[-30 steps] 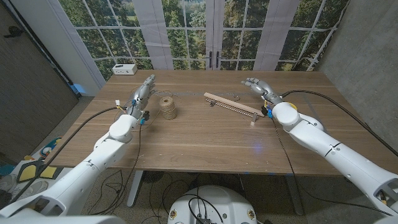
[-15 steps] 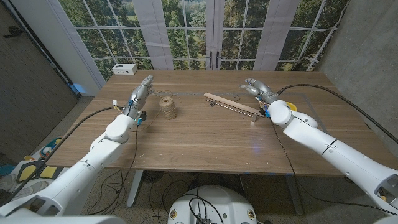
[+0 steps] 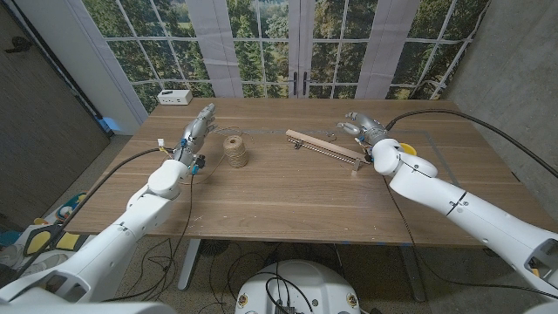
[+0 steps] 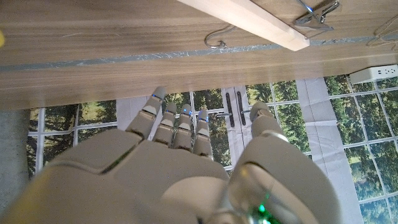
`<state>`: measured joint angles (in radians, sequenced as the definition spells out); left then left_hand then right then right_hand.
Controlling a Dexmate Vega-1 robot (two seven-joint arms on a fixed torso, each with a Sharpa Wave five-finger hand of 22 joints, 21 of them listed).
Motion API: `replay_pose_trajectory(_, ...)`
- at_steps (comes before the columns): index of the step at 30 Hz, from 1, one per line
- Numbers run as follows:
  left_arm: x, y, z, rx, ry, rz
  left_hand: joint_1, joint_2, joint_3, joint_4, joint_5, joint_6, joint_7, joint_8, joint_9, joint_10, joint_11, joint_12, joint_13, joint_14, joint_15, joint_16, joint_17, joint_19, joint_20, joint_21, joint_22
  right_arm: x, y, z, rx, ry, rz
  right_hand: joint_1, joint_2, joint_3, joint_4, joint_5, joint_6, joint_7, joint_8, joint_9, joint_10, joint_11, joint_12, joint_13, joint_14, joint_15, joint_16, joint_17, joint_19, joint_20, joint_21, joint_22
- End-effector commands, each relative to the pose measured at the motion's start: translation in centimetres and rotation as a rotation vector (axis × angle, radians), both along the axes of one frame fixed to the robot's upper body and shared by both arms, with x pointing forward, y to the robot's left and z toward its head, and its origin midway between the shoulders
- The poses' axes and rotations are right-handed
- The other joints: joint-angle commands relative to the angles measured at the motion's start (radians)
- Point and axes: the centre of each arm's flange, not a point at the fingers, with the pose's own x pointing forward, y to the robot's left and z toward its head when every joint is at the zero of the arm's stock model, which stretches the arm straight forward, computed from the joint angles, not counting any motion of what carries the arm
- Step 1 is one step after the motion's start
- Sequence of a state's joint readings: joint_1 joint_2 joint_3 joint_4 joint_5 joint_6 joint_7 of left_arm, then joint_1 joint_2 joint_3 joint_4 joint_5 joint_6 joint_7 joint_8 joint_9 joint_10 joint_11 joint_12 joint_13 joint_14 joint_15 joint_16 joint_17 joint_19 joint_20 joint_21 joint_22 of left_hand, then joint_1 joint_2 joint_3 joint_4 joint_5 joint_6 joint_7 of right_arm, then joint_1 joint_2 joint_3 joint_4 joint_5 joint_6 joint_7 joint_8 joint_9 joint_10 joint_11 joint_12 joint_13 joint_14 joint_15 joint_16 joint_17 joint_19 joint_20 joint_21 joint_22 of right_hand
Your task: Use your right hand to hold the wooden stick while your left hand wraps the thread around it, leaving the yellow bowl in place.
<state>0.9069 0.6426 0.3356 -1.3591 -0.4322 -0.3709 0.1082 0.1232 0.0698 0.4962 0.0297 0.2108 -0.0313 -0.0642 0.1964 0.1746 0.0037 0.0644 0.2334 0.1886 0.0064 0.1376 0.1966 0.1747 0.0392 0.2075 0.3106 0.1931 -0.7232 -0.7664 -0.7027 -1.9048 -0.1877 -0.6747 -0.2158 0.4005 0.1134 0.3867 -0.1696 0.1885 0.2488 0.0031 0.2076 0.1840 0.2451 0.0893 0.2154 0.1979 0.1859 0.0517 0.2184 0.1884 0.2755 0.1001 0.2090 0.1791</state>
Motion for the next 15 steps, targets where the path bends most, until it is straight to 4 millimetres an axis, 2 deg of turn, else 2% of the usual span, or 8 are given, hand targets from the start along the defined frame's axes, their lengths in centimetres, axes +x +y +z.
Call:
replay_pose_trajectory(1,0.08,-0.3,-0.1,0.0,0.003,-0.009,0.014,-0.001,0.0,-0.006,-0.002,0.002,-0.004,-0.004,0.002,0.001,0.002,0.003,0.005,0.009,0.002,-0.001,0.003,0.0,0.005,-0.002,0.004,-0.66,0.43,-0.01,-0.098,0.035,-0.072,0.009,0.0,0.007,0.005,-0.003,0.012,0.001,0.009,0.002,0.003,-0.005,0.003,0.002,0.007,-0.004,0.007,0.006,0.009,0.002,0.006,0.004)
replay_pose_trajectory(15,0.28,-1.11,-0.52,0.003,0.015,-0.021,0.015,-0.001,-0.001,-0.009,-0.003,0.004,-0.002,-0.005,0.002,0.001,0.004,0.0,0.006,0.008,0.001,-0.003,0.003,0.001,0.005,-0.004,0.005,-0.71,1.25,-0.5,-0.207,0.111,-0.102,0.018,0.004,0.008,0.007,-0.004,0.008,-0.003,0.002,0.002,0.007,-0.008,0.001,0.002,0.015,-0.012,0.008,0.008,0.017,0.001,0.008,0.004)
